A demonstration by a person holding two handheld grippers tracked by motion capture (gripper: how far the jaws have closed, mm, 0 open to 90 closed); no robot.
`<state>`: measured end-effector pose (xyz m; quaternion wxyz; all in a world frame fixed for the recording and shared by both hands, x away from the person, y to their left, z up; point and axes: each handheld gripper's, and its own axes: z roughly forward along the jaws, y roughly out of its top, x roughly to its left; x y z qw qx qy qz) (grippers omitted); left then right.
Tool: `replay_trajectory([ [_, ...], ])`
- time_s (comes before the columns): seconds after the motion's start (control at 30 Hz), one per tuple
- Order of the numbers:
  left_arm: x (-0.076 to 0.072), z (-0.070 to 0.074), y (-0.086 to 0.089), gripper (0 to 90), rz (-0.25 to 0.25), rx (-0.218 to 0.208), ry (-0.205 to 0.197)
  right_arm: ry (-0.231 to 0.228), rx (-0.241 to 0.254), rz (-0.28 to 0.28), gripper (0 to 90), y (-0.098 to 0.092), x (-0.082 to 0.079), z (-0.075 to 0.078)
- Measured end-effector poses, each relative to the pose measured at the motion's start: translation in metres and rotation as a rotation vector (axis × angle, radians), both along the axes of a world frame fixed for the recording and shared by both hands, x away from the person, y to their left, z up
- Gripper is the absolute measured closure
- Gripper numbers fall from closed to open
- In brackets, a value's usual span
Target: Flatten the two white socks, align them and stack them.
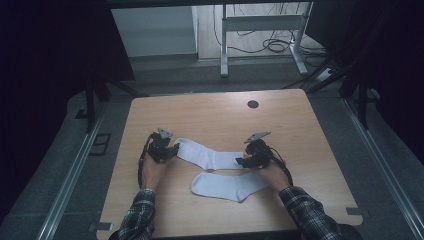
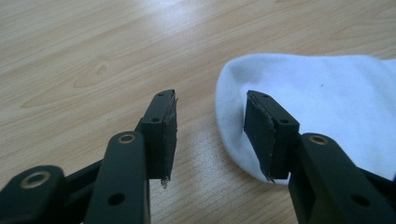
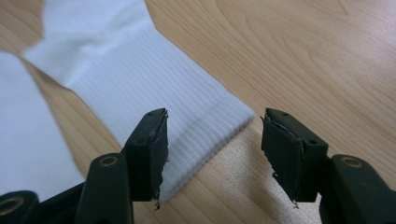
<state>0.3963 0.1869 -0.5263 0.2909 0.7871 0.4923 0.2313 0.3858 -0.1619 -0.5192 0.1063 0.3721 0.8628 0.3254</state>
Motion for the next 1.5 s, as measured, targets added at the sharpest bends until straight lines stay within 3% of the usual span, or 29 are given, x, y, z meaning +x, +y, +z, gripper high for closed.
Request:
replay_trajectory([
  [0.07,0.0,-0.002,-0.001,57.1,-0.003,0.011,0.009,-0.008,-0.04,0.001,46.7,0.004,0.0,-0.004],
  [0.27,0.003,-0.005,-0.002,73.6,-0.032,0.013,0.063,0.019,-0.027,0.031,75.3,0.007,-0.002,-0.005],
  [0.33,0.004,-0.005,-0.002,81.7,-0.036,-0.003,0.078,0.026,-0.029,0.03,79.2,0.008,-0.003,-0.004],
  [0.4,0.004,-0.004,-0.003,86.4,-0.04,0.003,0.082,0.015,-0.055,0.036,80.3,0.011,-0.005,-0.003],
  [0.57,0.001,0.002,-0.004,87.0,-0.041,-0.012,0.063,0.005,-0.075,0.045,80.6,0.011,-0.006,0.001],
  [0.87,-0.019,0.024,-0.005,87.2,-0.068,-0.09,0.003,-0.024,-0.022,0.033,80.6,-0.009,-0.009,0.022],
  [1.23,-0.049,0.044,-0.018,87.2,-0.124,-0.134,-0.035,-0.046,0.009,0.053,80.2,-0.035,-0.02,0.041],
  [1.5,-0.076,0.046,-0.018,87.1,-0.15,-0.142,-0.021,-0.035,0.024,0.068,80.2,-0.046,-0.028,0.047],
])
